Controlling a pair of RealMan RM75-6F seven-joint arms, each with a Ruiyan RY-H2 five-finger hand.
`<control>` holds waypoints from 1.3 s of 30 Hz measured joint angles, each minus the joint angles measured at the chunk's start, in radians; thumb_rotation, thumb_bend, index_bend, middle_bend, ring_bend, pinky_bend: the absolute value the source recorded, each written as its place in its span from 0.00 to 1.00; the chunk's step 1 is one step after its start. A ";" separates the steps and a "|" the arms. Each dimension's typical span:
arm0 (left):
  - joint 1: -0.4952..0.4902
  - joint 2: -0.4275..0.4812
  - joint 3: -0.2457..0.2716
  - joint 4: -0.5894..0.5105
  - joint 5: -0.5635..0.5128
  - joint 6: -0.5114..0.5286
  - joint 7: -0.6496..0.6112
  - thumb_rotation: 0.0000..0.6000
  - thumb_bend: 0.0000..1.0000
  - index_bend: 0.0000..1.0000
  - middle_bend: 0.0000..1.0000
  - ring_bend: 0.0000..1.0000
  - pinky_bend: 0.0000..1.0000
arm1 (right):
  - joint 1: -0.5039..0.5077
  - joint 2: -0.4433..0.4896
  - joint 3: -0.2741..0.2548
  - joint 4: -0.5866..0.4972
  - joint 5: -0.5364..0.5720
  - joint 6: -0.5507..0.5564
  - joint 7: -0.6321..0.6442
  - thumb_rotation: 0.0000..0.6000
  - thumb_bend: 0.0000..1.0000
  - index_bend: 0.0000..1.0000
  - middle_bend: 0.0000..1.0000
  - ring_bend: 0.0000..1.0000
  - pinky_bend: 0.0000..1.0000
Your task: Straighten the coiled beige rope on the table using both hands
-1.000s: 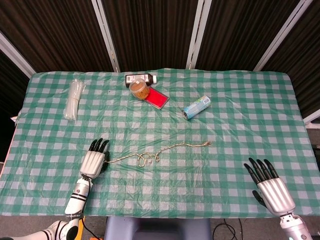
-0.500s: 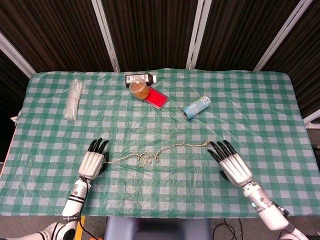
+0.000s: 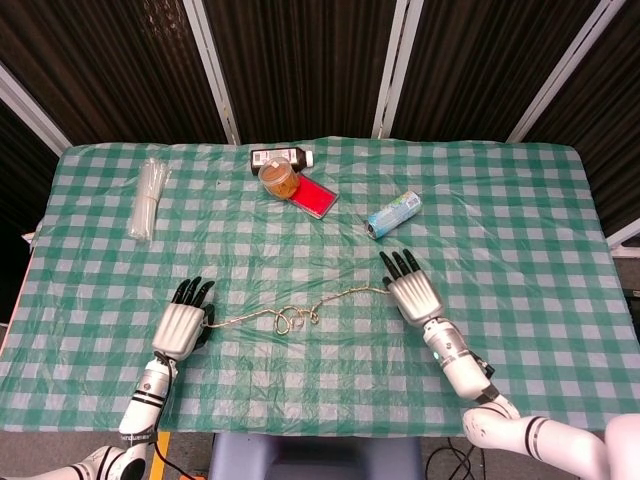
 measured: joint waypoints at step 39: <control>-0.021 -0.004 -0.001 0.018 -0.021 -0.024 -0.014 1.00 0.43 0.65 0.12 0.00 0.11 | 0.105 -0.066 -0.056 0.142 0.173 0.014 -0.038 1.00 0.47 0.67 0.00 0.00 0.00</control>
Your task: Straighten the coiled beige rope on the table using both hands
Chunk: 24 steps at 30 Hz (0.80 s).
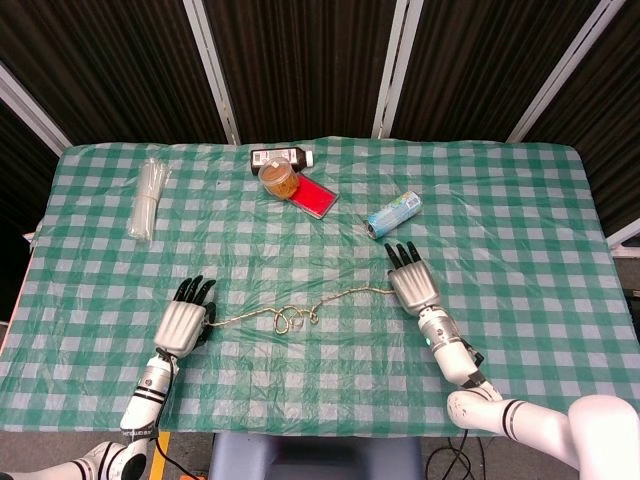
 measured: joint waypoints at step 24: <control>0.032 0.132 -0.031 -0.003 -0.025 0.061 -0.005 1.00 0.43 0.65 0.12 0.00 0.11 | -0.093 0.242 -0.032 -0.122 -0.018 0.110 0.108 1.00 0.57 0.73 0.03 0.00 0.00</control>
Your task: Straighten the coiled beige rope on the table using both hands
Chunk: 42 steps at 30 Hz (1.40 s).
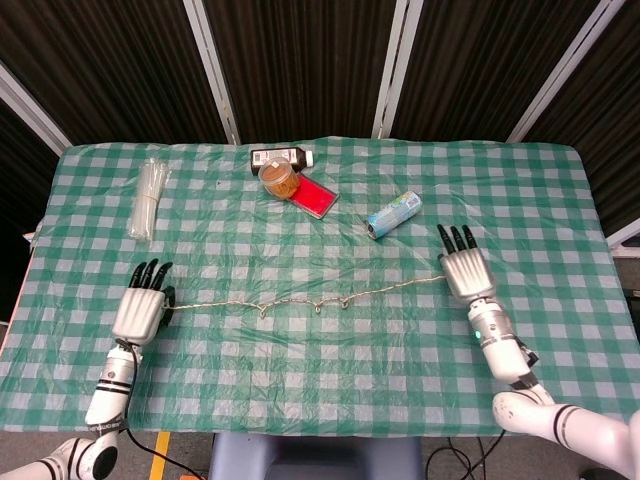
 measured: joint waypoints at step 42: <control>-0.022 -0.055 0.023 0.186 -0.016 -0.112 -0.110 1.00 0.43 0.61 0.12 0.00 0.11 | -0.109 0.005 -0.063 0.230 0.003 -0.074 0.130 1.00 0.58 0.71 0.03 0.00 0.00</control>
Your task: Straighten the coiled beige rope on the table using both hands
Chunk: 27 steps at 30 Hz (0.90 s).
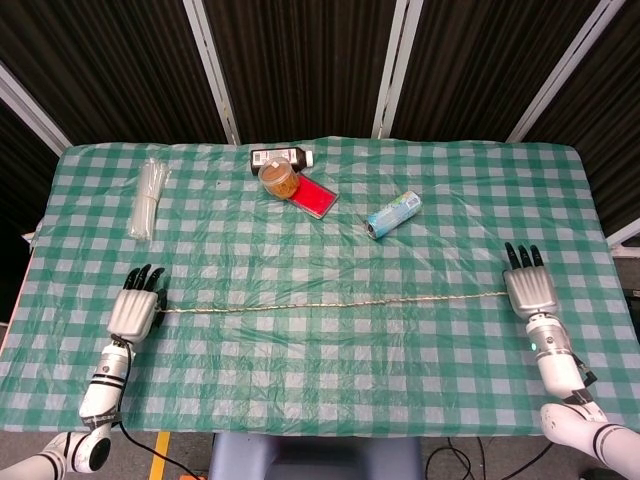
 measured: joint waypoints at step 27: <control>0.013 0.122 0.014 -0.168 -0.019 -0.021 0.038 1.00 0.41 0.00 0.00 0.00 0.07 | -0.022 0.070 0.015 -0.090 0.051 -0.030 0.002 1.00 0.51 0.03 0.00 0.00 0.00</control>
